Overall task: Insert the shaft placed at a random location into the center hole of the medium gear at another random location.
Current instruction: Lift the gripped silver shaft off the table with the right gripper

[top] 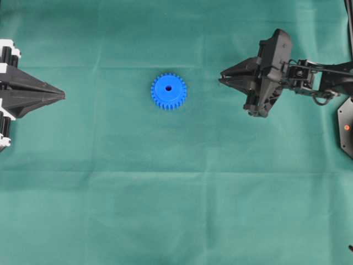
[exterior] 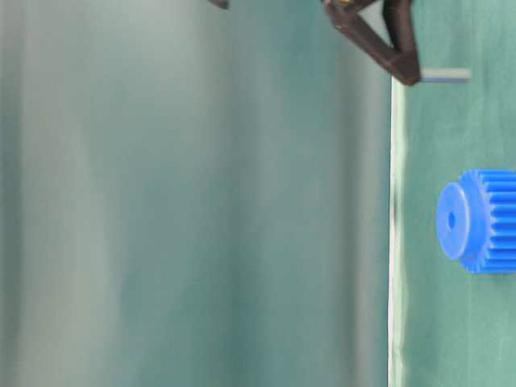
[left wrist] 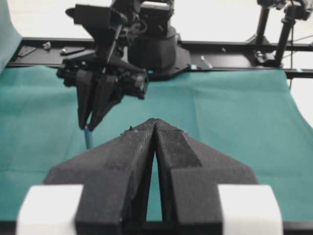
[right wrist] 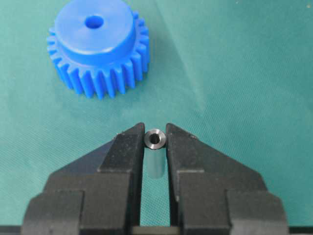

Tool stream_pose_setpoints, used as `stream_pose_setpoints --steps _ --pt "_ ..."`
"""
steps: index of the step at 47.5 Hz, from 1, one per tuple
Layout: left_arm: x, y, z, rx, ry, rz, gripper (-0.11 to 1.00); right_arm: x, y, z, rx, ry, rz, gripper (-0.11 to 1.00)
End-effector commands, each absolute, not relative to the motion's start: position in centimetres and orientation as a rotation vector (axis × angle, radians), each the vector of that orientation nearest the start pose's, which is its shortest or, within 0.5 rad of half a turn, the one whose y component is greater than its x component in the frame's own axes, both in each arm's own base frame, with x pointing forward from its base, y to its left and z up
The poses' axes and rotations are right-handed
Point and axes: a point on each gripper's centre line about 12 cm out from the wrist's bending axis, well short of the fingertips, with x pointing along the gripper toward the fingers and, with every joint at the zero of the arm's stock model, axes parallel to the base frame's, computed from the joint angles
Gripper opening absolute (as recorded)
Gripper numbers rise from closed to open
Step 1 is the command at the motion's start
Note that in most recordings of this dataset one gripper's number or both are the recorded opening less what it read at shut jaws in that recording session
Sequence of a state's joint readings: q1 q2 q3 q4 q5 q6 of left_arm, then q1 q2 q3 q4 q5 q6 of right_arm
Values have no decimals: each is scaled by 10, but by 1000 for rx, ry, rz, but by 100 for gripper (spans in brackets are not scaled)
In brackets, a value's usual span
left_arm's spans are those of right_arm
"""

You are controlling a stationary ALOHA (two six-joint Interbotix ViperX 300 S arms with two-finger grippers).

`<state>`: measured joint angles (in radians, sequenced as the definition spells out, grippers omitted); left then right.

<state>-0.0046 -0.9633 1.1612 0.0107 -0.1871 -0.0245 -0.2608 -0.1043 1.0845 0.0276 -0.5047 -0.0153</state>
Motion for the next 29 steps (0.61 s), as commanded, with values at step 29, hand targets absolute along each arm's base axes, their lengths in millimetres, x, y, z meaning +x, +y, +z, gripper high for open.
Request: stream_pose_setpoints --steps 29 --pt "202 -2 295 -14 -9 -9 0 296 -81 161 70 441 -274 13"
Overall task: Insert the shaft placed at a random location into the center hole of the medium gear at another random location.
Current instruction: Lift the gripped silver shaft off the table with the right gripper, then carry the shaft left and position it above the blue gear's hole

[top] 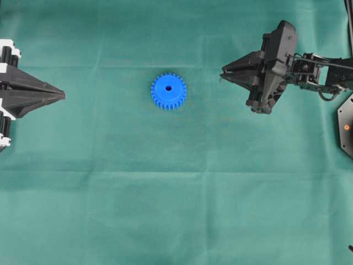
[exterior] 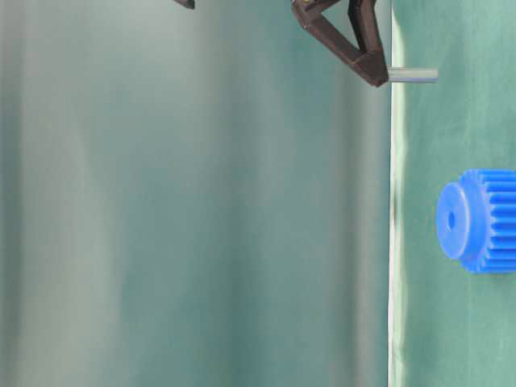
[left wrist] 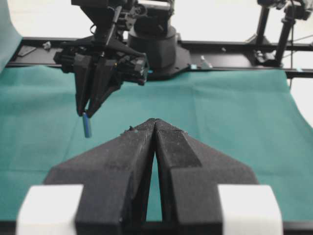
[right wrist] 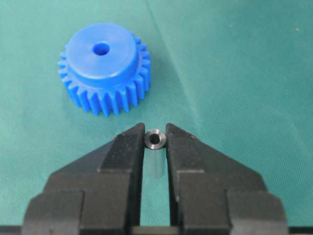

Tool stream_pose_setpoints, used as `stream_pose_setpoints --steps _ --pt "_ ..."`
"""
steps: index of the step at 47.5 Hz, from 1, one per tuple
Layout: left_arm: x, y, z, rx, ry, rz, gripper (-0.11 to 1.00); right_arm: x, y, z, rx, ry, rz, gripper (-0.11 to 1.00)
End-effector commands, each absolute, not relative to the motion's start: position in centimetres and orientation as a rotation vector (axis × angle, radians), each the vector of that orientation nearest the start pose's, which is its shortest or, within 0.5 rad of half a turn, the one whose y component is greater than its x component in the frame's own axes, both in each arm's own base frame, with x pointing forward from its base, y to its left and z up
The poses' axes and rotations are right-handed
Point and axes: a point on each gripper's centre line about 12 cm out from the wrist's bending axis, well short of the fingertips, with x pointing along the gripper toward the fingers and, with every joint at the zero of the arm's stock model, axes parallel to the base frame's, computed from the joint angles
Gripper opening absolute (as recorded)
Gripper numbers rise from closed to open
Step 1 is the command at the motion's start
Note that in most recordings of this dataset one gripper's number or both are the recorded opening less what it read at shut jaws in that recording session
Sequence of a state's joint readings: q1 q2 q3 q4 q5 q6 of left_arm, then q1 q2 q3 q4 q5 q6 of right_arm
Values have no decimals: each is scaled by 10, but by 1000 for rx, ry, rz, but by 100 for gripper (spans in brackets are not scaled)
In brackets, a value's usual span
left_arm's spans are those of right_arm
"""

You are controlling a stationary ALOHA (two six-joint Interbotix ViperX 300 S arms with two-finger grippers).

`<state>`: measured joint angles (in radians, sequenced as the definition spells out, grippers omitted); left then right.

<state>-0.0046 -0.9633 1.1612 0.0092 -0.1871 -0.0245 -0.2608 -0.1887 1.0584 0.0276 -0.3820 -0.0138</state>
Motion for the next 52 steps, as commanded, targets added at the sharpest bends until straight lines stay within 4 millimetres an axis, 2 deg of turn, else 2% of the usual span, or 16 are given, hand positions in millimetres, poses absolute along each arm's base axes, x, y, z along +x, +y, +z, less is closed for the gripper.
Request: stream_pose_setpoints --steps 1,9,23,33,40,52 --pt "202 -2 294 -14 -8 -9 0 298 -81 162 71 436 -273 13" --pt "202 -2 294 -14 -5 -9 0 315 -82 167 73 425 -264 13" --pt "202 -1 293 -16 0 -8 0 372 -76 171 63 442 -209 13" --pt "202 -2 293 -14 3 -8 0 400 -70 175 59 445 -183 13" --pt "202 -2 292 -14 5 -8 0 408 -69 175 58 441 -177 13" --pt "203 -1 292 -14 8 -7 0 411 -70 174 58 441 -177 13"
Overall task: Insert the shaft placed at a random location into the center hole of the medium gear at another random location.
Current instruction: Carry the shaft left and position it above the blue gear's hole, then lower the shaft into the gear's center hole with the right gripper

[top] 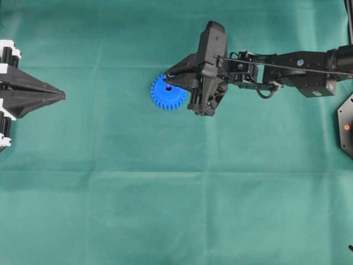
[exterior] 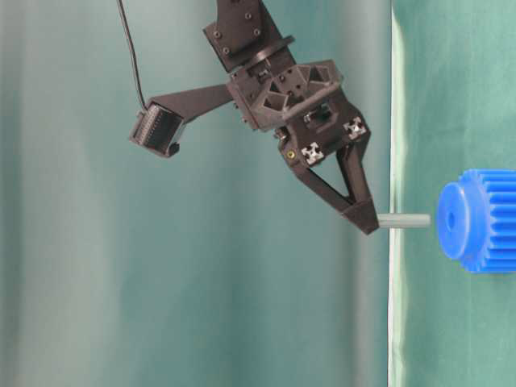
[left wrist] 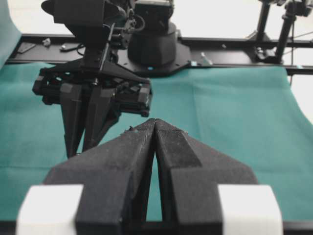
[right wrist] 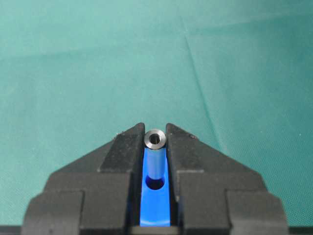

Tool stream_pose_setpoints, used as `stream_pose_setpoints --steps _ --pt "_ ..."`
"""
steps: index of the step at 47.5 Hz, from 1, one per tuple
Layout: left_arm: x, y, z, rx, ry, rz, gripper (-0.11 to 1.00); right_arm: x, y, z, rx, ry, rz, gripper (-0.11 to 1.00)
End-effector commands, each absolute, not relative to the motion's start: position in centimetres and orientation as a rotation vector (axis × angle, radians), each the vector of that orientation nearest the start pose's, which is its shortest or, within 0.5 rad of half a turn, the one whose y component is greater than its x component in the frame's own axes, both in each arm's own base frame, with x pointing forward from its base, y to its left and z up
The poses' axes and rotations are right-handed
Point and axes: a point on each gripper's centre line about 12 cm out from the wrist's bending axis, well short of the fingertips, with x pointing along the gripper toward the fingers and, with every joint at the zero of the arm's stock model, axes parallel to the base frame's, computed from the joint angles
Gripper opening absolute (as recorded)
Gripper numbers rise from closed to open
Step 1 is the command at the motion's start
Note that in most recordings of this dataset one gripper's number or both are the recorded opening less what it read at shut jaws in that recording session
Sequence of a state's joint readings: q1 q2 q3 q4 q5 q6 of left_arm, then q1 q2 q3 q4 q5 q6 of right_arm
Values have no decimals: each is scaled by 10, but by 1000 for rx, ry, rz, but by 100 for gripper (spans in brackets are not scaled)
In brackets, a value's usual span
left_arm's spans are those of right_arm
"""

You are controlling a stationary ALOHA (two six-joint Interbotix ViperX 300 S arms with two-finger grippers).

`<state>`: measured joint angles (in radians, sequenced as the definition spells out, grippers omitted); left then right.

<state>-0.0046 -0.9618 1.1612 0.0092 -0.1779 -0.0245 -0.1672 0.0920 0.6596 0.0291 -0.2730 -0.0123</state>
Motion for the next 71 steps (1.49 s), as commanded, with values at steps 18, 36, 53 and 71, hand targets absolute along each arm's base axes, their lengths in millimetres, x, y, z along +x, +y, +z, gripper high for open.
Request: stream_pose_setpoints --steps 18,36,53,71 --pt "203 -2 292 -16 8 -8 0 411 -69 165 57 456 -175 13" --pt "202 -1 293 -16 3 -8 0 414 -70 146 58 478 -177 13" --pt "202 -2 293 -16 5 -8 0 417 -71 126 61 513 -178 13" --pt "202 -1 292 -17 9 -8 0 418 -71 119 63 530 -178 13"
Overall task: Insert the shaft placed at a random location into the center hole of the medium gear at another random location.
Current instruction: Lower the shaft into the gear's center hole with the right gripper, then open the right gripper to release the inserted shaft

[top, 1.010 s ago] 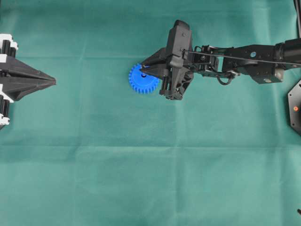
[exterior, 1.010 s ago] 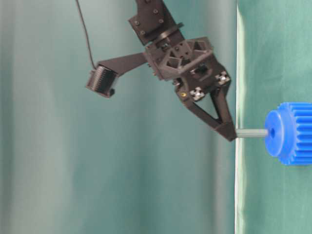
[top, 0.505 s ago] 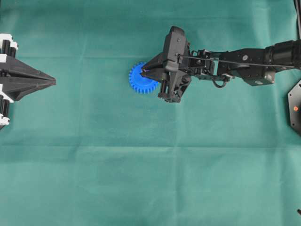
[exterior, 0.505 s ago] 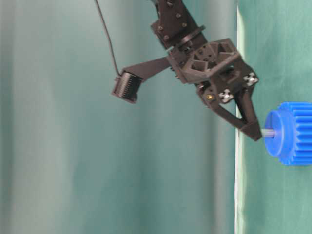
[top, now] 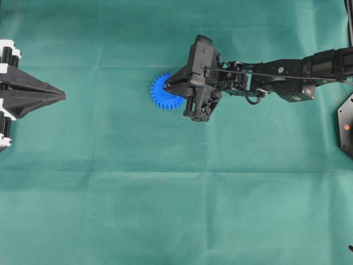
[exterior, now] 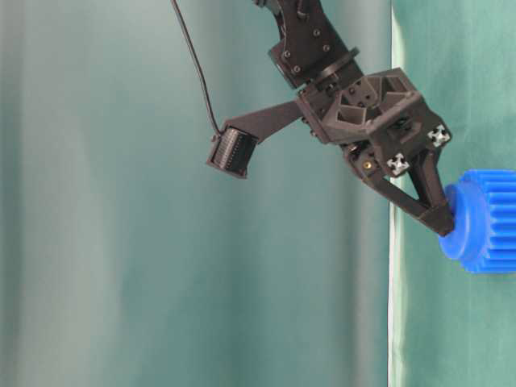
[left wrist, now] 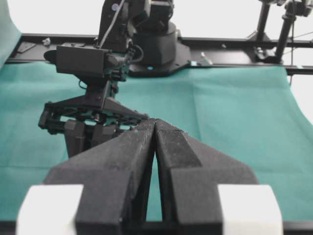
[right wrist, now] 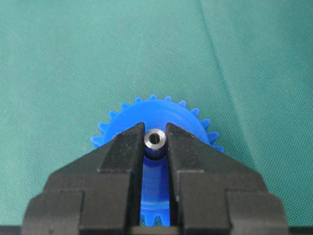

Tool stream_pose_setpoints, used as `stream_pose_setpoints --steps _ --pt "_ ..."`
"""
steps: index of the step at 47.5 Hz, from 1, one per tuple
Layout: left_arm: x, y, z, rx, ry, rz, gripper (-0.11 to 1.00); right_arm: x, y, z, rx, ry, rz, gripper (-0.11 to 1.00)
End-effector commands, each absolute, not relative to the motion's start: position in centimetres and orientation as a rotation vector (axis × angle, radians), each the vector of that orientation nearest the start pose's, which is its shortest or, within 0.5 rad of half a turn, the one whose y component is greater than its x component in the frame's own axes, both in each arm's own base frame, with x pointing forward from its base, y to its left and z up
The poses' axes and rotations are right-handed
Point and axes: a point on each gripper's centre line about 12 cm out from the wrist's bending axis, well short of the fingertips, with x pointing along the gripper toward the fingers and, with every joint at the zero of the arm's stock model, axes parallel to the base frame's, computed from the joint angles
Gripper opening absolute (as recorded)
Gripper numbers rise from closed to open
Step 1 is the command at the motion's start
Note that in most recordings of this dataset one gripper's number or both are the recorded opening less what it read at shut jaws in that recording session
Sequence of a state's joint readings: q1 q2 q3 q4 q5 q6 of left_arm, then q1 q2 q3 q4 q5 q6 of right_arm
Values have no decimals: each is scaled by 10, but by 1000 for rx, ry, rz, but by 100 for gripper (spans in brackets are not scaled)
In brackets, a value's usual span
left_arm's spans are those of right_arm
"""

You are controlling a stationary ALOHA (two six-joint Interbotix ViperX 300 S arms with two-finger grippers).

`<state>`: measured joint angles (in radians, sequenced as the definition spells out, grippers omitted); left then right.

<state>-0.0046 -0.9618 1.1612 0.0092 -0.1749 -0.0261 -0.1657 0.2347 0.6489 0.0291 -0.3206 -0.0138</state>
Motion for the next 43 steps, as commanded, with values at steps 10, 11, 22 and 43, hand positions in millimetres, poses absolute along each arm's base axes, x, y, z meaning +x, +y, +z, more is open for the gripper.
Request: stream_pose_setpoints --steps 10,11,22,43 --pt "202 -1 292 -16 11 -8 0 417 -71 118 65 543 -177 13" --pt "202 -1 292 -16 11 -7 0 417 -71 118 65 545 -177 14" --pt "202 -1 292 -17 12 -8 0 418 -71 119 66 537 -178 15" --pt "202 -1 292 -17 11 -8 0 413 -69 156 61 460 -176 81"
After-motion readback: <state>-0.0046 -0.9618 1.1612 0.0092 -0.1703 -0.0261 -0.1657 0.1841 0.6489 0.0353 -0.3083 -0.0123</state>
